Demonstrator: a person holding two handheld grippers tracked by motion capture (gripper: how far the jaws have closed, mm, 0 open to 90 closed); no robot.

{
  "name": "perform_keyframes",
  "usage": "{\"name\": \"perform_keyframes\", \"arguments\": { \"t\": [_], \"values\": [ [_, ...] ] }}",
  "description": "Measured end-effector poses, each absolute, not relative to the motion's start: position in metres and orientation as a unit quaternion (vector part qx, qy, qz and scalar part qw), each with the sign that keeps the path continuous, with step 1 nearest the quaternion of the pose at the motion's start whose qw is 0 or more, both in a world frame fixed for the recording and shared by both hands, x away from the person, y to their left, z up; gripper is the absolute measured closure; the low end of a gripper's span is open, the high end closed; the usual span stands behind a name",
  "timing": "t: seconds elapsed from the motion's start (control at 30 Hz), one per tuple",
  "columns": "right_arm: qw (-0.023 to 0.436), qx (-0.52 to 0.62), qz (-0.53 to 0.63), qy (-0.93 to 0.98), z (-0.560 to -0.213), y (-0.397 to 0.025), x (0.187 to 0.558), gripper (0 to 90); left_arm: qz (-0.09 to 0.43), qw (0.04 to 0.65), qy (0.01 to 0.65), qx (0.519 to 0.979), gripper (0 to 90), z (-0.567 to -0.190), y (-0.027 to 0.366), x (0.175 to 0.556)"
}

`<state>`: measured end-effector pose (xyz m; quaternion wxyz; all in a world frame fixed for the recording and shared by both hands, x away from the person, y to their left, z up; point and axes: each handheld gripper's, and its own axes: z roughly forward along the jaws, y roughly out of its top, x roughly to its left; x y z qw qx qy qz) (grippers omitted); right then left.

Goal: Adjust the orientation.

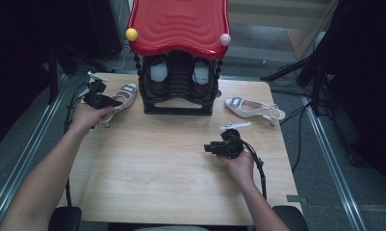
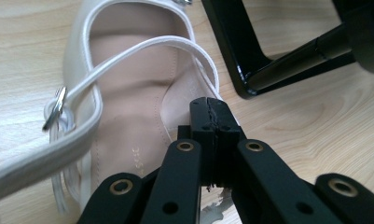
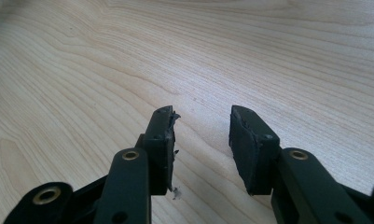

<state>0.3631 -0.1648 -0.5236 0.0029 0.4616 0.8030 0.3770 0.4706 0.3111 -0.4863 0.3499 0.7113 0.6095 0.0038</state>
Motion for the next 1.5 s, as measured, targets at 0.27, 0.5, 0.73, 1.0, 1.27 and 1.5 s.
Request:
{"name": "perform_keyframes", "arguments": {
  "t": [0.27, 0.5, 0.73, 1.0, 1.27, 1.5],
  "values": [
    [0.005, 0.462, 0.376, 0.803, -0.523, -0.166, 0.363, 61.5, 0.009, 0.344, 0.615, 0.709, 88.7, -0.481, 0.316, 0.469],
    [0.005, 0.461, 0.376, 0.804, -0.523, -0.166, 0.363, 61.5, 0.018, 0.320, 0.608, 0.727, 78.4, -0.464, 0.325, 0.464],
    [0.004, 0.462, 0.376, 0.803, -0.523, -0.166, 0.363, 61.5, 0.027, 0.339, 0.596, 0.728, 74.2, -0.438, 0.336, 0.456],
    [0.004, 0.460, 0.375, 0.804, -0.522, -0.166, 0.363, 61.7, 0.073, 0.322, 0.613, 0.718, 89.6, -0.443, 0.364, 0.462],
    [0.005, 0.462, 0.375, 0.804, -0.523, -0.166, 0.363, 61.7, 0.054, 0.298, 0.632, 0.714, 89.8, -0.478, 0.368, 0.463],
    [0.005, 0.458, 0.375, 0.806, -0.524, -0.165, 0.363, 61.7, 0.040, 0.306, 0.637, 0.707, 89.5, -0.478, 0.363, 0.457]
  ]
}}
